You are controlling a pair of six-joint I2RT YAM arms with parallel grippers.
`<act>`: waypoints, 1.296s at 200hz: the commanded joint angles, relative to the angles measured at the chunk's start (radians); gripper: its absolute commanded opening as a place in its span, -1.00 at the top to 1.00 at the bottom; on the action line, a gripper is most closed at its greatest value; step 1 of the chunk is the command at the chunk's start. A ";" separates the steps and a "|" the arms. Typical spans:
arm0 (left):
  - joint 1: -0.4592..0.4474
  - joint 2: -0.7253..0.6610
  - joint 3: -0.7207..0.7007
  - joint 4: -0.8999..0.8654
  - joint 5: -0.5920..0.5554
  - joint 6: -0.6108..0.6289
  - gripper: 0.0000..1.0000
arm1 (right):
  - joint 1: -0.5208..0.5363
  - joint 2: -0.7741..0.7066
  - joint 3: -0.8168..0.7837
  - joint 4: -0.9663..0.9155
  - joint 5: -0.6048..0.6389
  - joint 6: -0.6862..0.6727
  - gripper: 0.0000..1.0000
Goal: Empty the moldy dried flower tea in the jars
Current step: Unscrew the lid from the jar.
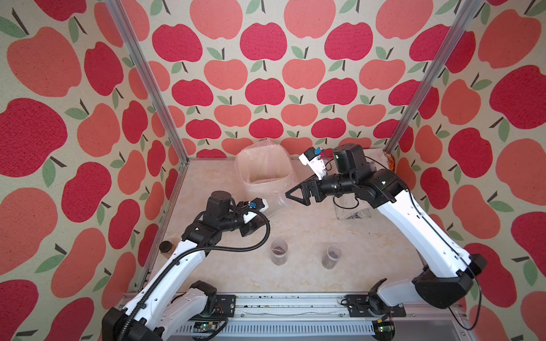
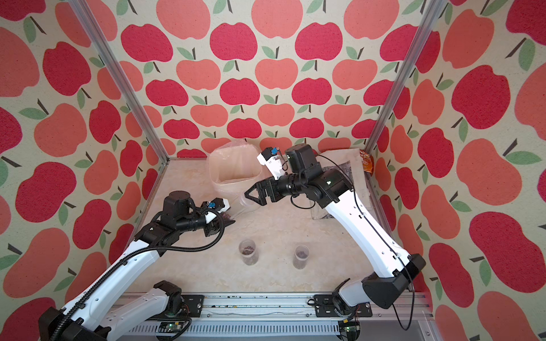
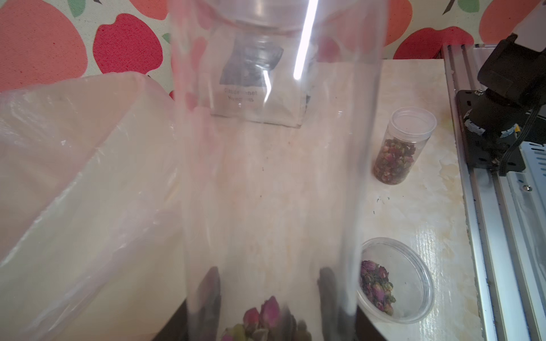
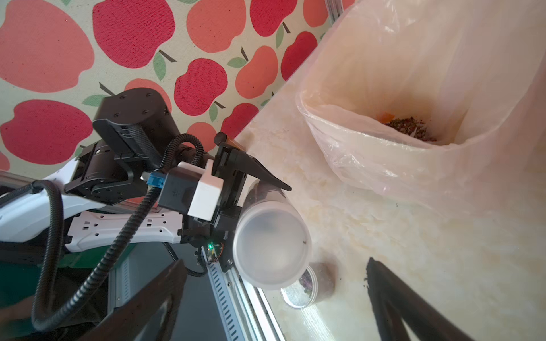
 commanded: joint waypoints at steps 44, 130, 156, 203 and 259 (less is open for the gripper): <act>-0.034 -0.005 0.008 0.004 -0.078 0.047 0.78 | 0.049 0.051 -0.019 -0.028 -0.023 0.096 -0.77; -0.040 0.002 0.007 0.011 -0.077 0.048 0.77 | 0.049 0.072 -0.044 -0.017 -0.036 0.056 -0.18; -0.040 0.004 0.008 0.008 -0.059 0.044 0.77 | 0.049 0.084 -0.035 -0.006 -0.063 -0.015 0.17; -0.017 0.028 0.041 -0.081 0.132 0.027 0.78 | 0.059 0.125 0.102 -0.252 -0.031 -0.684 0.41; 0.014 0.065 0.065 -0.156 0.285 0.012 0.78 | 0.099 0.222 0.271 -0.412 0.187 -1.041 0.44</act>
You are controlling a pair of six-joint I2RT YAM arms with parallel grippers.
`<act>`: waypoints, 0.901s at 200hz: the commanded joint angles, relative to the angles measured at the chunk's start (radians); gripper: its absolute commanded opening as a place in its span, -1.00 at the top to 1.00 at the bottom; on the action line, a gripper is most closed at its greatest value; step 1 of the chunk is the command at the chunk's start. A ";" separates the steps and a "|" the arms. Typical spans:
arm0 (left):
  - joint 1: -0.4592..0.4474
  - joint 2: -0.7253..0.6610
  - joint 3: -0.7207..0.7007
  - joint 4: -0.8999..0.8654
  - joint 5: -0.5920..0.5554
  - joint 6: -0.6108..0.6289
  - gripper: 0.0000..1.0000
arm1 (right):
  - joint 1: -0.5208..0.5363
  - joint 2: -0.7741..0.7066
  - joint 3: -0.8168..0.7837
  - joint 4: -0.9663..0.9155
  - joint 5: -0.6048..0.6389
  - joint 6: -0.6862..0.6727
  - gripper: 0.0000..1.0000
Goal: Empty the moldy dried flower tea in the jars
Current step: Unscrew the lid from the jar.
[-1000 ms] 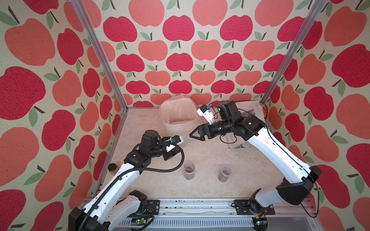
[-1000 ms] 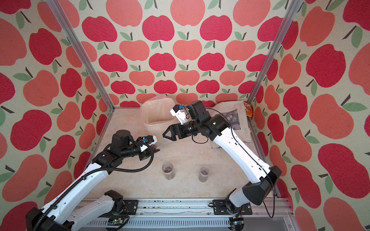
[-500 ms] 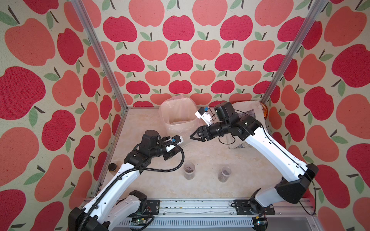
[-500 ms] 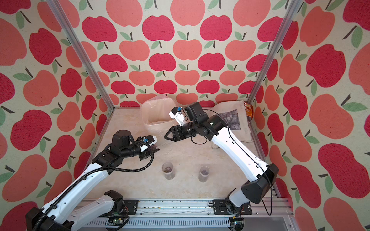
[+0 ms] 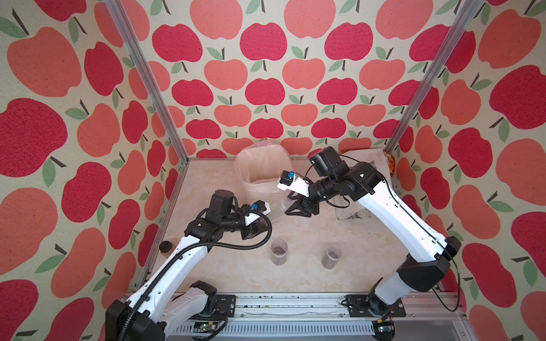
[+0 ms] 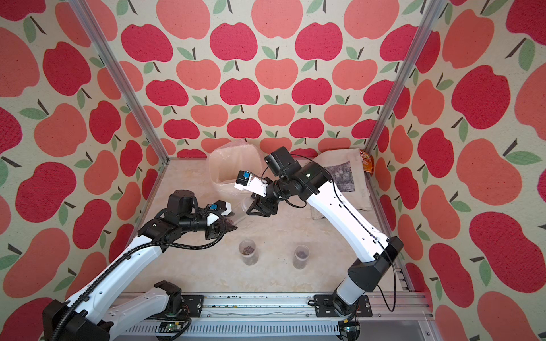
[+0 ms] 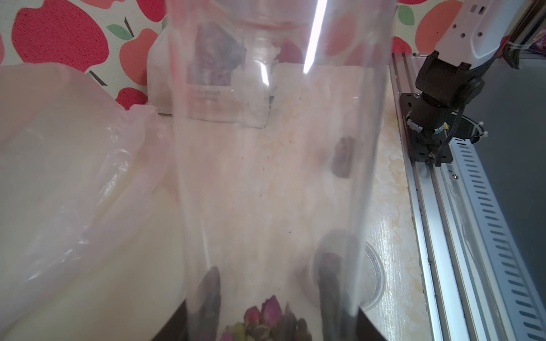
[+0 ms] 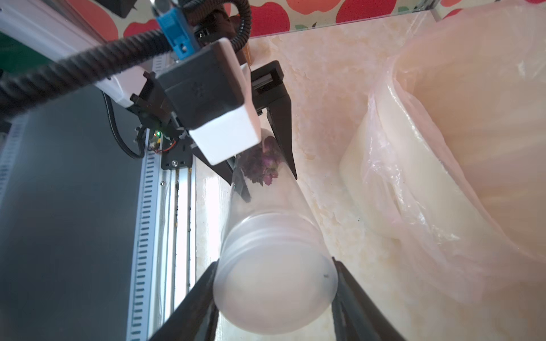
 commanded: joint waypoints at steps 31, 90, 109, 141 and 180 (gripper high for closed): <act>0.005 0.008 0.030 -0.050 0.088 -0.019 0.78 | 0.004 0.071 0.067 -0.081 0.122 -0.198 0.12; 0.003 -0.024 -0.001 0.025 -0.095 -0.013 0.78 | -0.023 -0.147 -0.126 0.268 0.009 0.293 -0.99; -0.001 -0.033 -0.009 0.047 -0.140 -0.002 0.78 | -0.055 -0.223 -0.223 0.412 -0.018 0.540 -0.99; -0.026 -0.048 -0.023 0.090 -0.216 0.020 0.79 | -0.119 -0.236 -0.286 0.447 0.010 0.902 -0.95; -0.040 -0.053 -0.023 0.090 -0.254 0.034 0.79 | -0.107 -0.183 -0.307 0.424 -0.091 1.003 -0.90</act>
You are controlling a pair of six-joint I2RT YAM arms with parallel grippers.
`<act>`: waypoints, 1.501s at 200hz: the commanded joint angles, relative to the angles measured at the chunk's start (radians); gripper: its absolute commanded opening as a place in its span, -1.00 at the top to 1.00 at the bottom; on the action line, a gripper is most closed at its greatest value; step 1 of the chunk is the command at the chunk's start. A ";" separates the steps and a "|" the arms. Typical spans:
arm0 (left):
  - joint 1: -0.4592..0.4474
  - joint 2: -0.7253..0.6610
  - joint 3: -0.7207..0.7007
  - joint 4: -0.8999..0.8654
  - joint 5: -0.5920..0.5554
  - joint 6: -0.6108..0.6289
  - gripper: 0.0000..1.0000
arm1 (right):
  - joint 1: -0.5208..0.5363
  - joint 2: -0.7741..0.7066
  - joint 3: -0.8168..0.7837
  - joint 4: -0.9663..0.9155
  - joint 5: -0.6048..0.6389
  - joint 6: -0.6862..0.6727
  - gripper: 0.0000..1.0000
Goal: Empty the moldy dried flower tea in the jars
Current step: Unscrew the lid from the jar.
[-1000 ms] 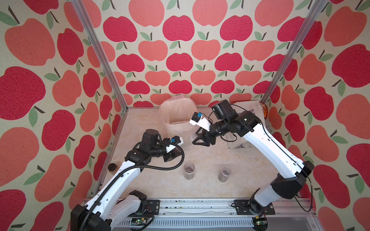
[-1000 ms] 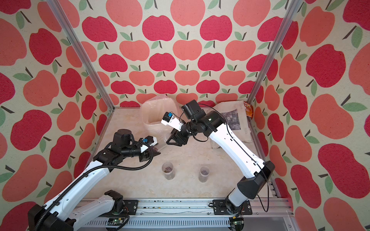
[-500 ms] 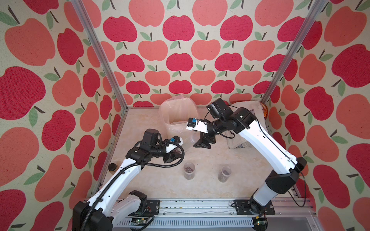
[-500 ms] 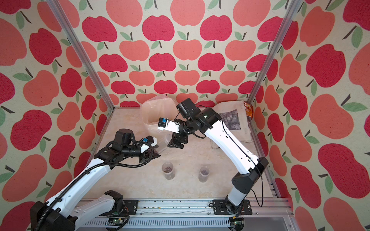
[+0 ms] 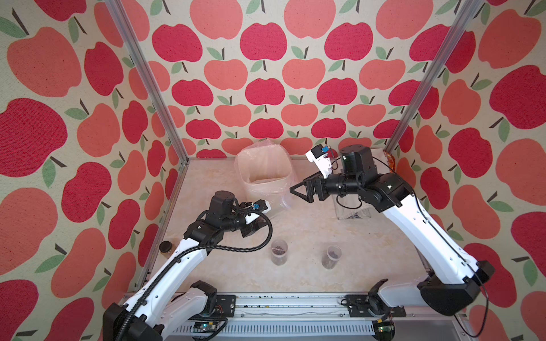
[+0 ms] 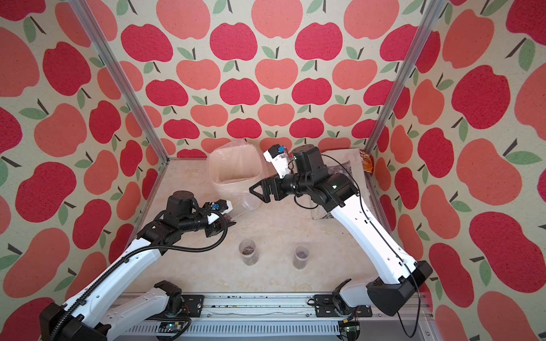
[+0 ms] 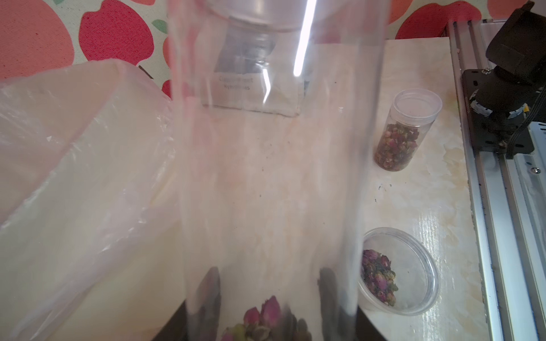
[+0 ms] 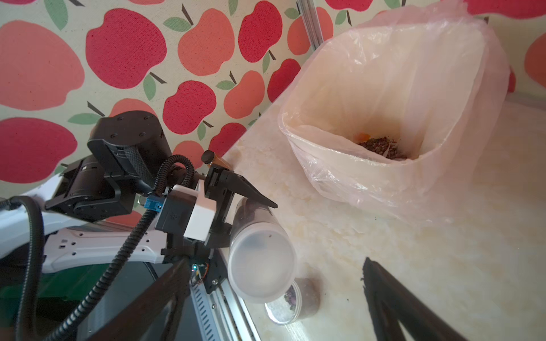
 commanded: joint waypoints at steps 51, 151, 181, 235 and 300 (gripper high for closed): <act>-0.012 -0.036 -0.015 0.027 -0.050 0.033 0.78 | 0.061 0.080 -0.047 -0.021 -0.066 0.151 -0.74; -0.014 -0.026 -0.005 0.019 -0.001 0.018 0.79 | 0.087 0.098 -0.023 -0.040 -0.150 -0.009 0.22; -0.006 -0.017 0.010 -0.009 0.096 0.000 0.79 | 0.110 0.117 0.093 -0.241 -0.102 -0.507 0.36; 0.031 0.008 0.038 -0.078 0.290 -0.031 0.78 | 0.180 0.194 0.265 -0.456 0.237 -0.996 0.46; 0.033 0.023 0.041 -0.097 0.259 -0.023 0.77 | 0.187 0.194 0.276 -0.426 0.272 -1.044 0.46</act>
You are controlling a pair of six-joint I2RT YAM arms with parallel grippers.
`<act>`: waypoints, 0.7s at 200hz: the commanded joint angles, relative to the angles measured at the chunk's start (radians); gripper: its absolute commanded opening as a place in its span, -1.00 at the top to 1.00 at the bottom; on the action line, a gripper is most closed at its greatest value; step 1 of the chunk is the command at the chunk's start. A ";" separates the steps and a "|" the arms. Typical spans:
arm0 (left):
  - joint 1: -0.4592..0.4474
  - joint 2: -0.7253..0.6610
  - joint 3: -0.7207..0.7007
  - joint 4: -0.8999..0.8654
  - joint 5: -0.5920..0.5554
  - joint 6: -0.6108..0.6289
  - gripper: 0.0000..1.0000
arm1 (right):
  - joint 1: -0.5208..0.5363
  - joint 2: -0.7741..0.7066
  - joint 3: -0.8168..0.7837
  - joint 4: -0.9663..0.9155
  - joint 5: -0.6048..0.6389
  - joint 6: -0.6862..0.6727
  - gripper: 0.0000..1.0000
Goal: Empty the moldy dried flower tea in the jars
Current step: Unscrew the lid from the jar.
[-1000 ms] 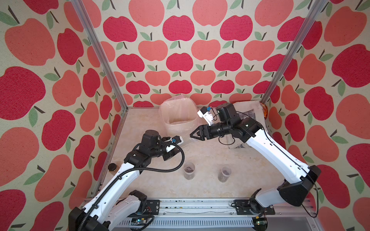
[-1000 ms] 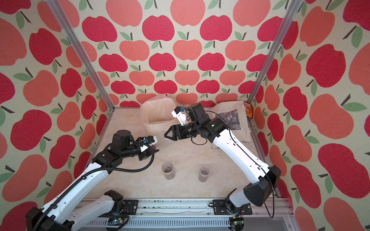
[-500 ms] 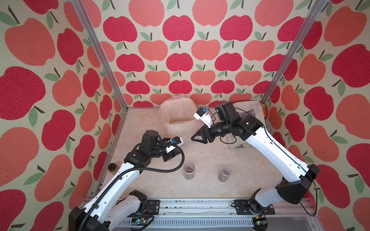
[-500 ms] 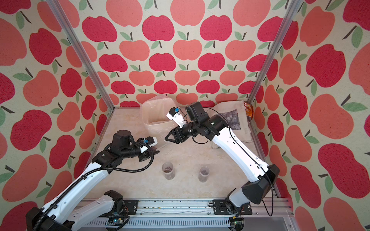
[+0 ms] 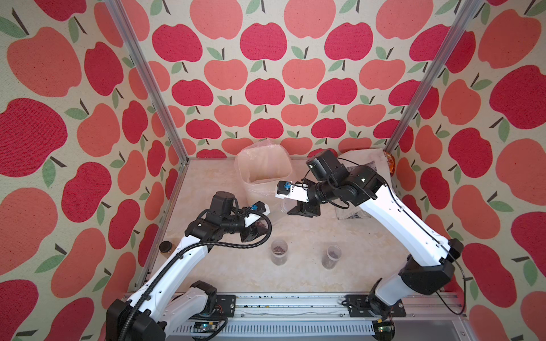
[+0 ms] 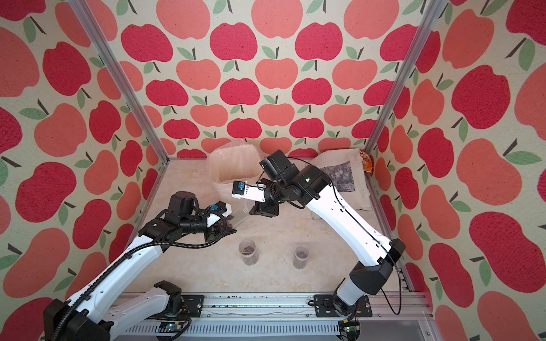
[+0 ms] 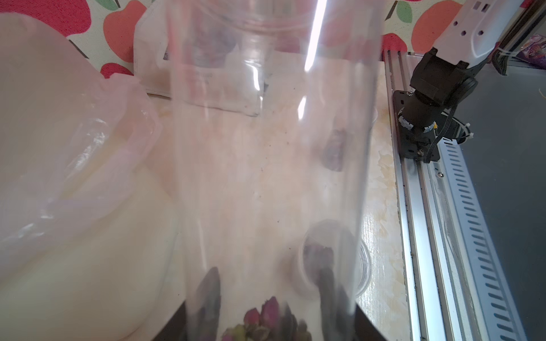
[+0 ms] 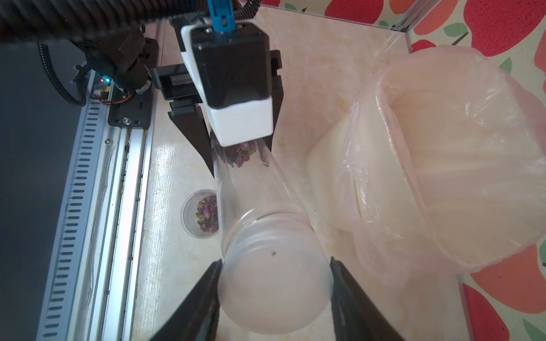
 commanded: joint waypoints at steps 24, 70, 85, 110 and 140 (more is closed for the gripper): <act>0.000 -0.018 0.033 0.003 -0.003 0.011 0.77 | -0.003 -0.024 -0.005 -0.007 0.093 -0.017 0.46; 0.000 -0.049 0.002 0.040 -0.053 0.002 0.77 | -0.009 -0.126 -0.099 0.090 0.018 0.060 0.46; 0.000 -0.053 -0.002 0.047 -0.068 -0.005 0.78 | -0.013 -0.143 -0.114 0.101 0.002 0.088 0.46; -0.001 -0.069 -0.007 0.067 -0.120 -0.034 0.78 | -0.025 -0.176 -0.177 0.123 0.047 0.155 0.46; 0.002 -0.104 -0.025 0.113 -0.174 -0.089 0.78 | -0.067 -0.232 -0.356 0.227 0.092 0.325 0.45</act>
